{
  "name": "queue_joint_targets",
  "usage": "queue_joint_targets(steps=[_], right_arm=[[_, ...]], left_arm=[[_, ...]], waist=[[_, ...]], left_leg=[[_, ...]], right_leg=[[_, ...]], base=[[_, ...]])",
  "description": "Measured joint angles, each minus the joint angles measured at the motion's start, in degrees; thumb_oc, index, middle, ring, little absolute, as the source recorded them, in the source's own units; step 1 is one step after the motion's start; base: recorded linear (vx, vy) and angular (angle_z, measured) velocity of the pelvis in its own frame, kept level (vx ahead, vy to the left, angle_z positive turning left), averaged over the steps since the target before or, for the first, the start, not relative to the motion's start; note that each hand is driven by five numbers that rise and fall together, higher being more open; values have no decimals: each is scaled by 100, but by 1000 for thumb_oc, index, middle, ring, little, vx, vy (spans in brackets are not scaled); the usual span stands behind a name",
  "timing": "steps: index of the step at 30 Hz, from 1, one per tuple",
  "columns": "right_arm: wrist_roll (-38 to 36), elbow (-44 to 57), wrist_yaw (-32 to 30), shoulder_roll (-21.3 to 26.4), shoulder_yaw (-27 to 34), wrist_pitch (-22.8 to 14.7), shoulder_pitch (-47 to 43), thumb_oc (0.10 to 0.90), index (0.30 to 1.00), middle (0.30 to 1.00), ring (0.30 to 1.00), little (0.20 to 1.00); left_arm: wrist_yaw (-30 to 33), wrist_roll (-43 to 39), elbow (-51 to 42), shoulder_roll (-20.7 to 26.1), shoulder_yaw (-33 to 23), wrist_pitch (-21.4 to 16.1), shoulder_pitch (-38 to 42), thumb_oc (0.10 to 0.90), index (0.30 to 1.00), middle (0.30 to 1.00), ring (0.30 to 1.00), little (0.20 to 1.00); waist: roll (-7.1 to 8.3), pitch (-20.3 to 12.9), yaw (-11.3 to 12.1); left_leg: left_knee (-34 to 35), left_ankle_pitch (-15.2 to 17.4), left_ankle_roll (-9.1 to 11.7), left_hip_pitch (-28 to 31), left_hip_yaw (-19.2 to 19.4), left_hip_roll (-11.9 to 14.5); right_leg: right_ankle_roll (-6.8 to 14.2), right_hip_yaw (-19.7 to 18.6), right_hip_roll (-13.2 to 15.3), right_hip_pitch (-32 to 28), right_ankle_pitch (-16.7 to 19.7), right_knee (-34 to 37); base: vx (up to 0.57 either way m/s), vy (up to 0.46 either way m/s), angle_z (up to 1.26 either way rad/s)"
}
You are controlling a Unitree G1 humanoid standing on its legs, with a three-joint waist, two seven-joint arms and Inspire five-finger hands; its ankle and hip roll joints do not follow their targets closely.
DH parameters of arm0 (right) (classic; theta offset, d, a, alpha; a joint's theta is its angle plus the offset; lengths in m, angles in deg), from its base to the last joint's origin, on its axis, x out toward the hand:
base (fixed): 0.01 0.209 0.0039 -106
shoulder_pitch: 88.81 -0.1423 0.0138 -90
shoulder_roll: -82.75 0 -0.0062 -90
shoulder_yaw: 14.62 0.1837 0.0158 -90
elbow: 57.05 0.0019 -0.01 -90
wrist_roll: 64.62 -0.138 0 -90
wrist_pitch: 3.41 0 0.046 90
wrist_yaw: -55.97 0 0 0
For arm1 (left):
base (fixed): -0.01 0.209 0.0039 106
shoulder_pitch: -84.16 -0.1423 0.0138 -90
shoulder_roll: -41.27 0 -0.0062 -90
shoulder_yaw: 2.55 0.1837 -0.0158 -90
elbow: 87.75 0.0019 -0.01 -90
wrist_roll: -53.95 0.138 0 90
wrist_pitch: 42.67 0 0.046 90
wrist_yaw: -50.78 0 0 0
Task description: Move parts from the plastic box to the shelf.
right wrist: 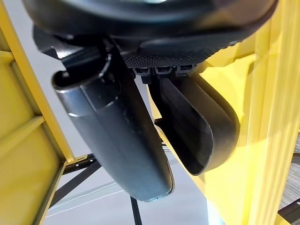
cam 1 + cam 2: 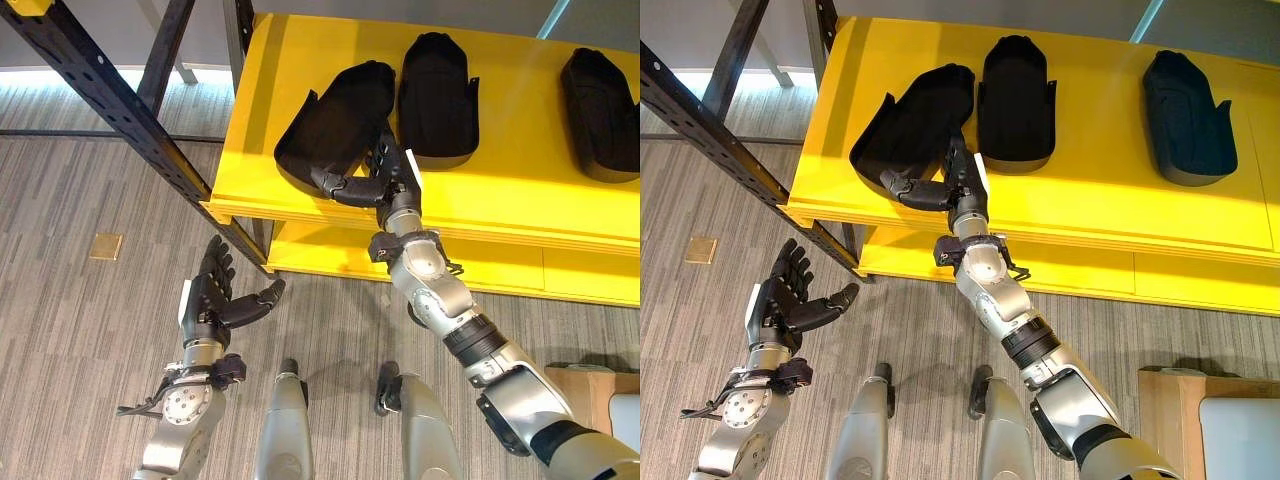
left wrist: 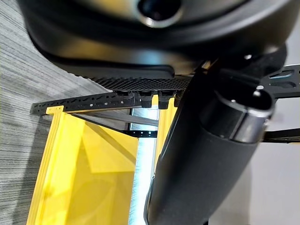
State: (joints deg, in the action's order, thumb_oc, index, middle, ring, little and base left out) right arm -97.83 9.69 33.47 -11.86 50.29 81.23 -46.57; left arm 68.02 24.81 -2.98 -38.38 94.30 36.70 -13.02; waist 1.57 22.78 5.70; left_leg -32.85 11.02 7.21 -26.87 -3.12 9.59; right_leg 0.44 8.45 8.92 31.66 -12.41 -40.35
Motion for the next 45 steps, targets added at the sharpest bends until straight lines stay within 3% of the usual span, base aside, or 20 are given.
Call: queue_joint_targets(steps=[10,45], right_arm=[[421,-620,-125,26,-4,42,-724,900,1000,1000,1000,1000],[1059,-1122,-176,261,-94,200,-1222,900,1000,1000,1000,1000]], left_arm=[[4,-208,-222,229,-20,-80,-64,900,1000,1000,1000,1000],[88,-209,-228,230,-21,-237,-92,900,1000,1000,1000,1000]], waist=[[27,143,134],[27,142,176]], left_leg=[[-5,-19,33,-33,-24,-26],[-72,-27,48,-118,-13,-78]], right_leg=[[-1,32,34,7,1,9],[11,10,86,99,11,-45]], base=[[0,1,0],[0,0,0]])
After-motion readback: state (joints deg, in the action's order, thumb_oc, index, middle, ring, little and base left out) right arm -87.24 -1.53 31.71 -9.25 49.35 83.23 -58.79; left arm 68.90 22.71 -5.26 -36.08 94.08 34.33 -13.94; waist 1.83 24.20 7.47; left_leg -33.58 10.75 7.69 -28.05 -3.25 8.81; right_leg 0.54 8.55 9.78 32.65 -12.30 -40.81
